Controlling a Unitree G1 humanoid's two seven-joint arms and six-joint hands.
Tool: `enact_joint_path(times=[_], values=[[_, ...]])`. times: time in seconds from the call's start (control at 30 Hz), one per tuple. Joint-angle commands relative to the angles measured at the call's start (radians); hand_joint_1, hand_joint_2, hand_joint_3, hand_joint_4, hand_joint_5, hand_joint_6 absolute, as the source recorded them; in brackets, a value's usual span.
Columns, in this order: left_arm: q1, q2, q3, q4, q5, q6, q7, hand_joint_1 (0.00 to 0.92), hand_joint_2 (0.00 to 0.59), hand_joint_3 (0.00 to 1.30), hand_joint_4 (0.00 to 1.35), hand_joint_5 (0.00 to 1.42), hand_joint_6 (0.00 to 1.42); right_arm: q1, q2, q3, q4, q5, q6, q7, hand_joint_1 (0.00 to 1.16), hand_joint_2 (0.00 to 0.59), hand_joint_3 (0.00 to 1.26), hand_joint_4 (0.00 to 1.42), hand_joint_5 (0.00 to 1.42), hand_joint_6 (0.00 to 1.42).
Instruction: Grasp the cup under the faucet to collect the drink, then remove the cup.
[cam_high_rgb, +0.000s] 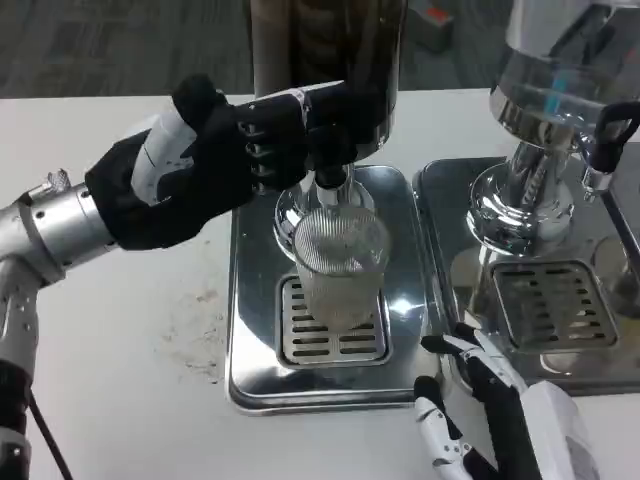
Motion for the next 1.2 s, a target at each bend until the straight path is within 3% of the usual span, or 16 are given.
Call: enact_joint_path(times=[0.03, 0.57, 1.2], values=[[-0.010, -0.001, -0.012, 0.015, 0.030, -0.053, 0.003, 0.000, 0.040, 0.14, 0.00, 0.05, 0.02, 0.005, 0.007, 0.001, 0.000, 0.009, -0.003, -0.017, 0.24, 0.453, 0.31, 0.12, 0.16, 0.34], [-0.002, 0.006, -0.047, 0.048, 0.072, -0.178, -0.004, 0.000, 0.040, 0.15, 0.01, 0.06, 0.03, 0.005, 0.004, -0.001, -0.008, 0.012, -0.006, -0.017, 0.24, 0.453, 0.31, 0.12, 0.16, 0.29], [0.003, 0.009, -0.072, 0.081, 0.095, -0.260, -0.008, 0.000, 0.042, 0.16, 0.02, 0.07, 0.04, -0.004, -0.009, -0.014, -0.013, 0.030, -0.003, -0.006, 0.23, 0.453, 0.31, 0.12, 0.16, 0.25]])
